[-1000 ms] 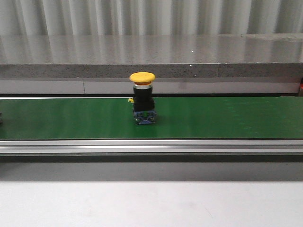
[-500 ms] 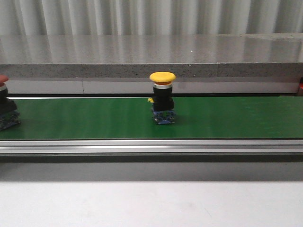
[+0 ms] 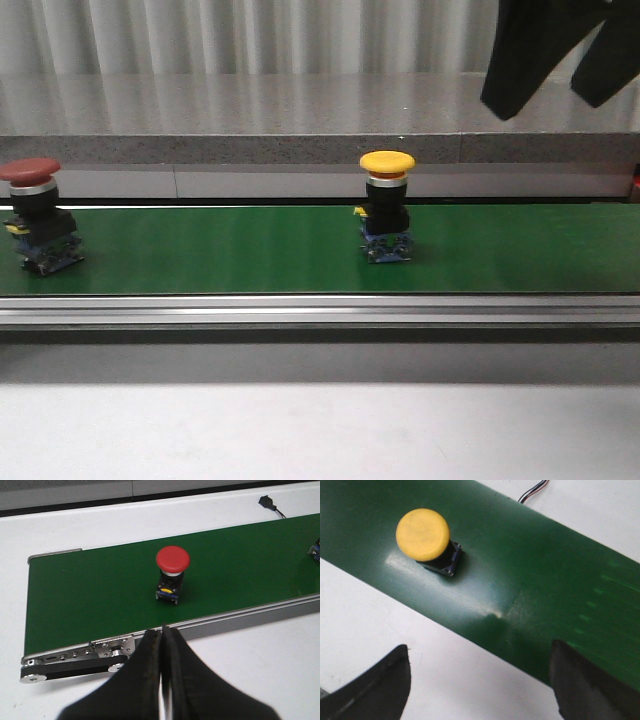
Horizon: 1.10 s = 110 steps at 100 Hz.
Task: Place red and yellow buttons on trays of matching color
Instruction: 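Grasp the yellow button at the belt end with the right gripper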
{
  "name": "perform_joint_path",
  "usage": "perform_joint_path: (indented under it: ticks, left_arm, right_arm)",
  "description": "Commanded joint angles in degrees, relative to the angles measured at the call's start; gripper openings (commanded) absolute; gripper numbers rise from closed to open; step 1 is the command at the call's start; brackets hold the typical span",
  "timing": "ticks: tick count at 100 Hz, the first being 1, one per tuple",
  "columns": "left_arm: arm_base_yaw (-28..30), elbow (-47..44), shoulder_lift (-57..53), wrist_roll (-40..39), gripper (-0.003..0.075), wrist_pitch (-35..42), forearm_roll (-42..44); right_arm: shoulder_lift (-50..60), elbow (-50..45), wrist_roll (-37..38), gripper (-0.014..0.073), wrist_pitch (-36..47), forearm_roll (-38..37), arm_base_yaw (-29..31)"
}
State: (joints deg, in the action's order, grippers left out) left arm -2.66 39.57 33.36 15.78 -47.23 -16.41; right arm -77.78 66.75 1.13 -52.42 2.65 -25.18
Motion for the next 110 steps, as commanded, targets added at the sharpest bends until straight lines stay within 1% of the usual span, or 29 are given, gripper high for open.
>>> perform_joint_path:
  ticks: [1, 11, 29, 53, 60, 67, 79, 86, 91, 96, 102, 110]
  left_arm:
    - [-0.5, 1.5, 0.1, 0.0, -0.002, 3.5, -1.4]
    - [-0.5, 1.5, 0.1, 0.0, -0.002, 3.5, -1.4]
    - [-0.5, 1.5, 0.1, 0.0, -0.002, 3.5, -1.4]
    - [-0.5, 1.5, 0.1, 0.0, -0.002, 3.5, -1.4]
    - [-0.5, 1.5, 0.1, 0.0, -0.002, 3.5, -1.4]
    - [-0.5, 1.5, 0.1, 0.0, -0.002, 3.5, -1.4]
    - [-0.5, 1.5, 0.1, 0.0, -0.002, 3.5, -1.4]
    - [-0.5, 1.5, 0.1, 0.0, -0.002, 3.5, -1.4]
    - [-0.5, 1.5, 0.1, 0.0, -0.002, 3.5, -1.4]
    - [-0.5, 1.5, 0.1, 0.0, -0.002, 3.5, -1.4]
    - [-0.5, 1.5, 0.1, 0.0, -0.002, 3.5, -1.4]
    - [-0.5, 1.5, 0.1, 0.0, -0.002, 3.5, -1.4]
  right_arm:
    - [-2.3, 4.7, -1.1, 0.0573, -1.2, 0.2, -0.6]
    - [-6.3, 8.2, -1.9, 0.0573, -3.3, 0.6, -0.7]
    - [-12.7, 13.8, -5.7, 0.0573, -6.4, 3.3, -0.7]
    - [-19.6, 19.0, -6.8, 0.0573, -5.9, 3.3, 0.9]
    - [-20.9, 19.7, -6.9, 0.0557, -5.7, 3.3, 1.6]
    - [-21.5, 19.7, -6.9, 0.0486, -5.7, 3.3, 2.3]
    - [-21.6, 19.7, -6.9, 0.0276, -6.5, 3.3, 3.0]
    - [-21.5, 19.7, -6.9, 0.0183, -6.6, 3.3, 3.1]
    - [-21.4, 19.7, -6.8, 0.0142, -6.6, 3.3, 3.1]
    - [-21.0, 19.7, -6.2, 0.0123, -6.6, 3.3, 3.1]
    - [-20.3, 19.7, -4.4, 0.0121, -6.5, 3.3, 3.2]
    - [-18.3, 19.4, 0.0, 0.0121, -6.6, 3.3, 3.9]
